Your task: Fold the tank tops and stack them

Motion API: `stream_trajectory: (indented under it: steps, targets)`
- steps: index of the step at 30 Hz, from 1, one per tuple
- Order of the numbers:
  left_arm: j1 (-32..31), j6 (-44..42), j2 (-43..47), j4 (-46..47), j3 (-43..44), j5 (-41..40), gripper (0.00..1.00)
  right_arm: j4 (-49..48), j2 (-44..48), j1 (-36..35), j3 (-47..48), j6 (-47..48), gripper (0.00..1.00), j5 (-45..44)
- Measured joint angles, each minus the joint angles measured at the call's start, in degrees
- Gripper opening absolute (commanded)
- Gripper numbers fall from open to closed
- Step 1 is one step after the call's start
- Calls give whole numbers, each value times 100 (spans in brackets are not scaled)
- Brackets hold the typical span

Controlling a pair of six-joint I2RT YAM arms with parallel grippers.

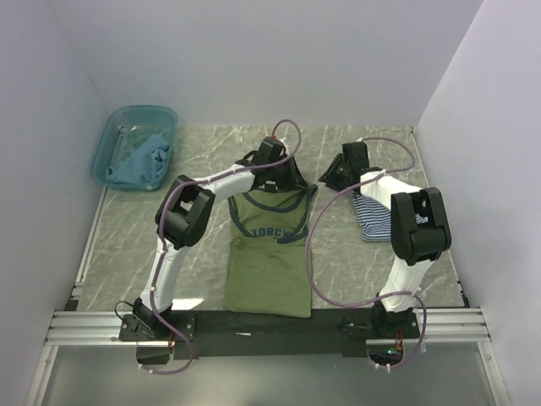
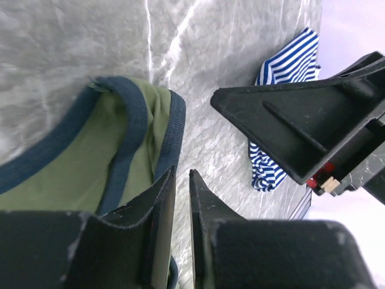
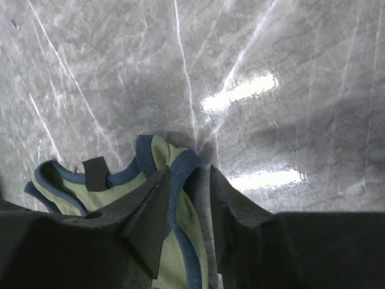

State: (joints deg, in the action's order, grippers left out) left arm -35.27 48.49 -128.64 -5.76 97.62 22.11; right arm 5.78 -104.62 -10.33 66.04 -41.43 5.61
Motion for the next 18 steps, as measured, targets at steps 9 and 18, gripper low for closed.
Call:
stream_trajectory:
  steps: [9,18]
  targets:
    - [-31,-92,-483,-111,284,-44,18,-223,-2,-2,-348,28,35,125]
    - [-7,-129,-846,-313,776,-149,18,-367,-262,-2,-348,111,33,286]
